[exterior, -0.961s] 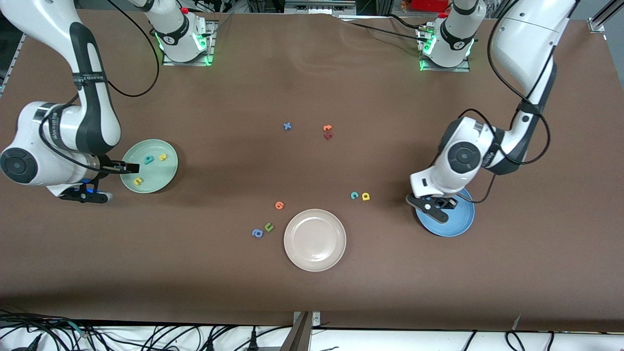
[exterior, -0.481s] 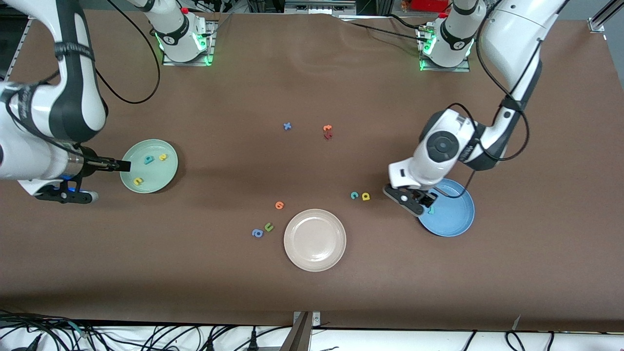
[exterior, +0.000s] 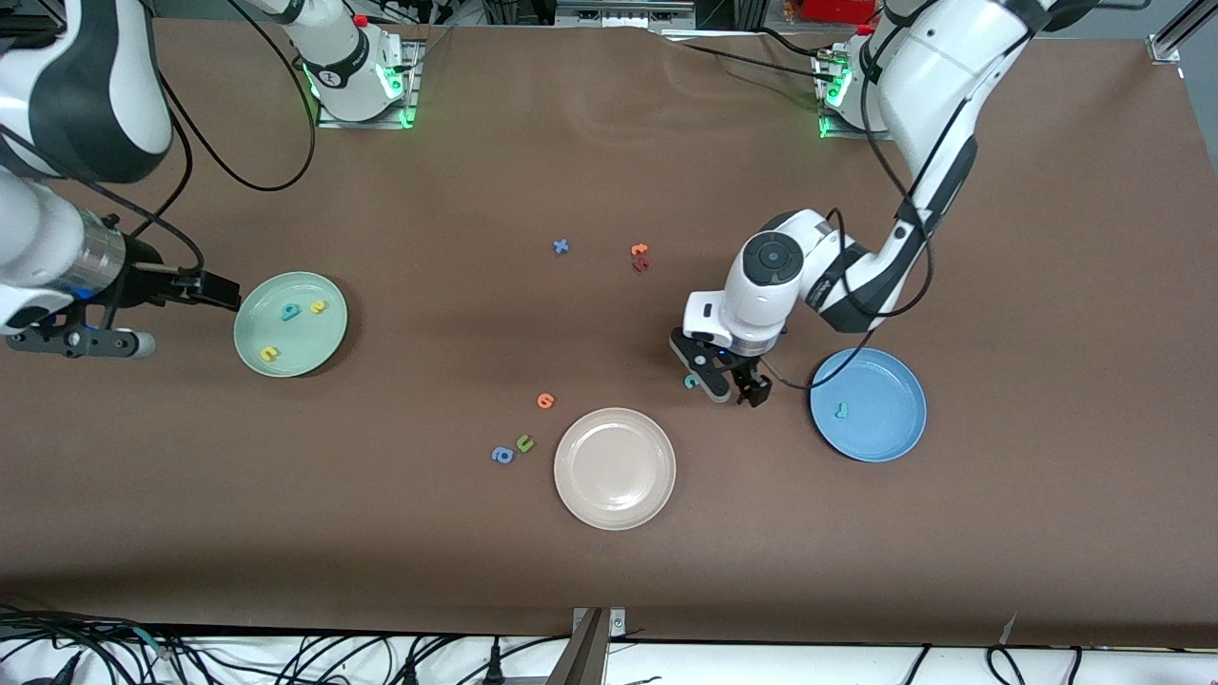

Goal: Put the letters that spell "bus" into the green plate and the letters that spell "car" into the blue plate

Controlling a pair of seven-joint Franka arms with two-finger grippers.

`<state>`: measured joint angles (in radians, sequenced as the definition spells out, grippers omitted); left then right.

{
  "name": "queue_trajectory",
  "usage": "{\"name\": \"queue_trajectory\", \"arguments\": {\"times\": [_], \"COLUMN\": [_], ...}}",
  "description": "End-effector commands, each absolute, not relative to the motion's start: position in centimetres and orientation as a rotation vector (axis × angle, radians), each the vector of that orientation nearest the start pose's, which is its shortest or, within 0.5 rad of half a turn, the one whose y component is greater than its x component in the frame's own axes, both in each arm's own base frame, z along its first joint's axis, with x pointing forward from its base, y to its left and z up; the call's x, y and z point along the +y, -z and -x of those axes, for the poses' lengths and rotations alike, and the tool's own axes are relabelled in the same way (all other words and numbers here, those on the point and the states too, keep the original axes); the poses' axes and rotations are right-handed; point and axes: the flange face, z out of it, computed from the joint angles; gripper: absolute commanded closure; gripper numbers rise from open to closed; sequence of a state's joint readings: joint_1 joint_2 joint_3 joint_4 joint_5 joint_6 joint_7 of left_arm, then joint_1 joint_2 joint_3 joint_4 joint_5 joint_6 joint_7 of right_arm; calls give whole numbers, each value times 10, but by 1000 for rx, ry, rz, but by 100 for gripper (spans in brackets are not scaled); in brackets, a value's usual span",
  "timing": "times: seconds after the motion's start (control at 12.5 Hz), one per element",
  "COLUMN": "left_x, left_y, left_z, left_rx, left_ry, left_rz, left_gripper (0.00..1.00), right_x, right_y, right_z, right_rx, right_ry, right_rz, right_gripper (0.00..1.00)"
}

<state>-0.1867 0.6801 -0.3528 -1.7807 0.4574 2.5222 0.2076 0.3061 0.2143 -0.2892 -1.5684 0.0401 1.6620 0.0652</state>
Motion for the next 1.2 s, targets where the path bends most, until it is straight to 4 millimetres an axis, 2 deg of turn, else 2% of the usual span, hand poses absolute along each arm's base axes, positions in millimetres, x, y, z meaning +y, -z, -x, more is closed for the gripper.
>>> {"name": "queue_trajectory", "arguments": {"times": [0.0, 0.16, 0.56, 0.64, 0.8, 0.88, 1.04, 1.12], "left_x": [-336, -336, -330, -330, -333, -333, -330, -327], "left_y": [-192, -189, -167, -166, -165, -166, -169, -173], "left_z": [-579, -577, -575, -576, -576, -577, -579, -582], "left_rx": [1706, 1798, 1804, 1803, 1806, 1805, 1798, 1789], "left_ry": [214, 202, 160, 160, 161, 165, 171, 179], "left_rz": [2553, 2487, 2499, 2501, 2501, 2501, 2503, 2504], "left_gripper": [7, 7, 11, 23, 70, 77, 88, 88], "right_x": [29, 21, 19, 11, 12, 14, 12, 18], "right_y": [-534, -540, -538, -537, -535, -537, -538, -539], "right_z": [-603, -599, -593, -593, -595, -594, -588, -587], "right_rx": [78, 76, 107, 126, 104, 91, 175, 145], "right_ry": [-141, -138, -209, -212, -209, -200, -186, -159], "right_rz": [3148, 3156, 3153, 3154, 3132, 3151, 3168, 3163], "right_gripper": [0, 0, 0, 0, 0, 0, 1, 1]}}
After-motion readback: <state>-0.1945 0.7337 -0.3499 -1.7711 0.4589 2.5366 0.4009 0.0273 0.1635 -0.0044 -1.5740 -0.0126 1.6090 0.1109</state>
